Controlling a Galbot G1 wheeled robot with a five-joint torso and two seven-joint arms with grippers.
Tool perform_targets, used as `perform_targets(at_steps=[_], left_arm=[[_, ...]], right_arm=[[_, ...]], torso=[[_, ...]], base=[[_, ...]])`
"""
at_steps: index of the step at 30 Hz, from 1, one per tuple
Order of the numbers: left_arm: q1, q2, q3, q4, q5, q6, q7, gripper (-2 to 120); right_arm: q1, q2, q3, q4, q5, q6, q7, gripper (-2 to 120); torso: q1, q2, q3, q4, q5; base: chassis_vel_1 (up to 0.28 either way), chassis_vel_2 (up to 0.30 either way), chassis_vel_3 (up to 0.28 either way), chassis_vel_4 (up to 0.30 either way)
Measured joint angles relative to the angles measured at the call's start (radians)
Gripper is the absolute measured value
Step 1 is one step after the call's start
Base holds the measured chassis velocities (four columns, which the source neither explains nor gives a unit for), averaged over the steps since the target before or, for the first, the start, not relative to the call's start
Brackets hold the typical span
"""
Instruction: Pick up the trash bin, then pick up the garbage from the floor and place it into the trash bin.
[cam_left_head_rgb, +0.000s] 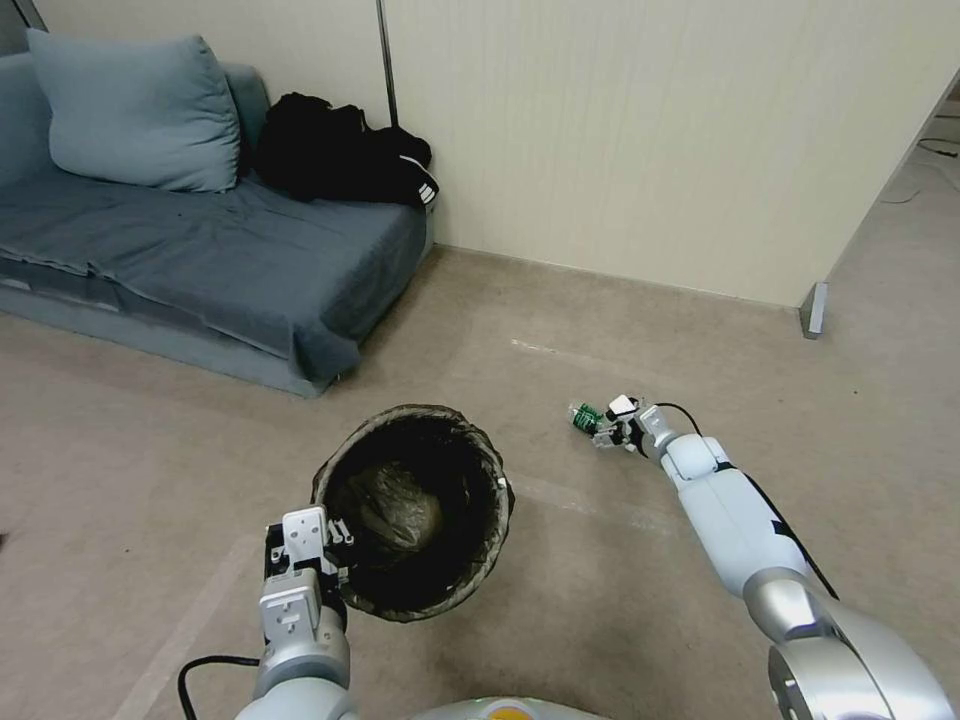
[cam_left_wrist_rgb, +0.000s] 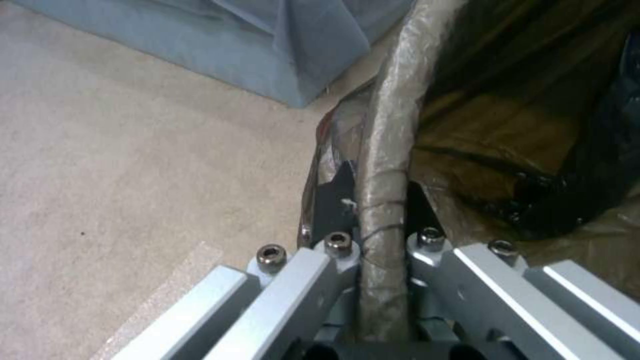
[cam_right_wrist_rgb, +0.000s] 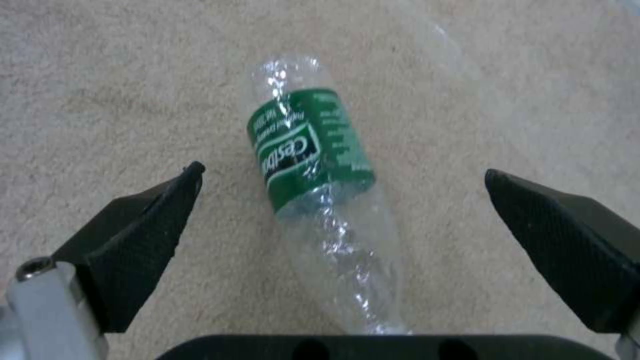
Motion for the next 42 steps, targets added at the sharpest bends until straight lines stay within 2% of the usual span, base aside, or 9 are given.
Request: perform_targets(at_steps=[8,19,29,31,32,34,38,42], left_arm=[[0.009,-0.002,0.003,-0.001,0.011,-0.007,0.001,0],[0.016,-0.004,0.003,-0.001,0.022,-0.016,0.001,0],[0.021,-0.005,0.003,0.001,0.025,-0.023,0.001,0],[0.022,-0.006,0.005,0.002,0.026,-0.025,0.001,0],[0.022,-0.006,0.005,0.002,0.026,-0.025,0.001,0],[0.023,-0.007,0.006,0.002,0.027,-0.027,0.001,0],[0.025,-0.007,0.006,0.002,0.027,-0.028,0.001,0],[0.027,-0.008,0.006,0.002,0.028,-0.030,0.001,0]], right_arm=[[0.004,0.004,0.006,-0.038,0.017,-0.025,0.024,100],[0.007,0.011,0.004,-0.072,0.111,-0.113,0.088,100],[0.016,0.021,0.006,-0.100,0.142,-0.127,0.095,96],[0.019,0.023,0.005,-0.105,0.142,-0.127,0.095,89],[0.019,0.023,0.005,-0.105,0.142,-0.127,0.095,89],[0.021,0.025,0.002,-0.113,0.139,-0.126,0.096,78],[0.025,0.027,-0.002,-0.123,0.135,-0.122,0.097,69],[0.029,0.032,-0.005,-0.137,0.125,-0.118,0.100,51]], torso=[[0.000,0.000,0.000,0.0000,-0.0001],[0.000,0.000,0.000,0.0000,-0.0001],[0.000,0.000,0.000,0.0000,0.0000],[0.000,0.000,0.000,0.0000,0.0000],[0.000,0.000,0.000,0.0000,0.0000],[0.000,0.000,0.000,0.0000,0.0000],[0.000,0.000,0.000,0.0000,-0.0001],[0.000,0.000,0.000,0.0000,-0.0001]], base=[[0.000,0.000,0.000,0.000],[0.000,0.000,0.000,0.000],[0.000,0.000,0.000,0.000],[0.000,0.000,0.000,0.000],[0.000,0.000,0.000,0.000],[0.000,0.000,0.000,0.000],[0.000,0.000,0.000,0.000],[0.000,0.000,0.000,0.000]])
